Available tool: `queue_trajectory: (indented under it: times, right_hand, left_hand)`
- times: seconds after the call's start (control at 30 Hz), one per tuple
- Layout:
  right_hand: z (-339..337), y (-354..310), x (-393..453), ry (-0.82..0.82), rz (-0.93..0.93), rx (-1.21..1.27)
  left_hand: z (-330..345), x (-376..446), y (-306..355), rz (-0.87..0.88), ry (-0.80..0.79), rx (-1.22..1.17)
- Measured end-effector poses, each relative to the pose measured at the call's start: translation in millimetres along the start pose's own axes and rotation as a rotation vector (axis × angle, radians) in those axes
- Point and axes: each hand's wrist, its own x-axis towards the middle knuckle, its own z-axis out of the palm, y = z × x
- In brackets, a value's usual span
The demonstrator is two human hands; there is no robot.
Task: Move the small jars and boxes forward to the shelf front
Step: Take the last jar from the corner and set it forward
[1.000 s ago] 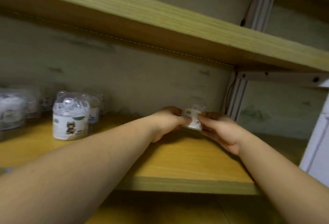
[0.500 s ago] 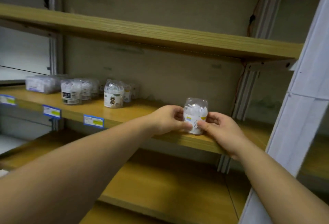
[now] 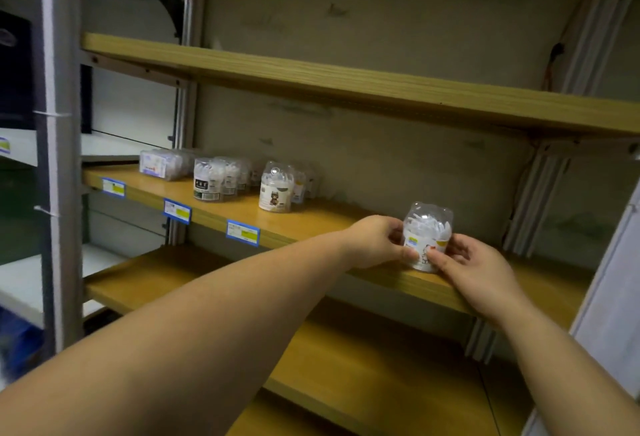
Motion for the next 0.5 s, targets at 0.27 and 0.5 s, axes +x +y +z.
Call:
queue_trajectory:
  times: [0.27, 0.5]
  right_hand:
    - [97.3, -62.3, 11.5, -0.042, -0.021, 0.042]
    - [219.0, -128.2, 48.8, -0.045, -0.056, 0.04]
  left_hand:
    - [-89.2, -47.6, -51.1, 0.001, 0.084, 0.139]
    - [-198.3, -77.2, -147.1, 0.035, 0.091, 0.035]
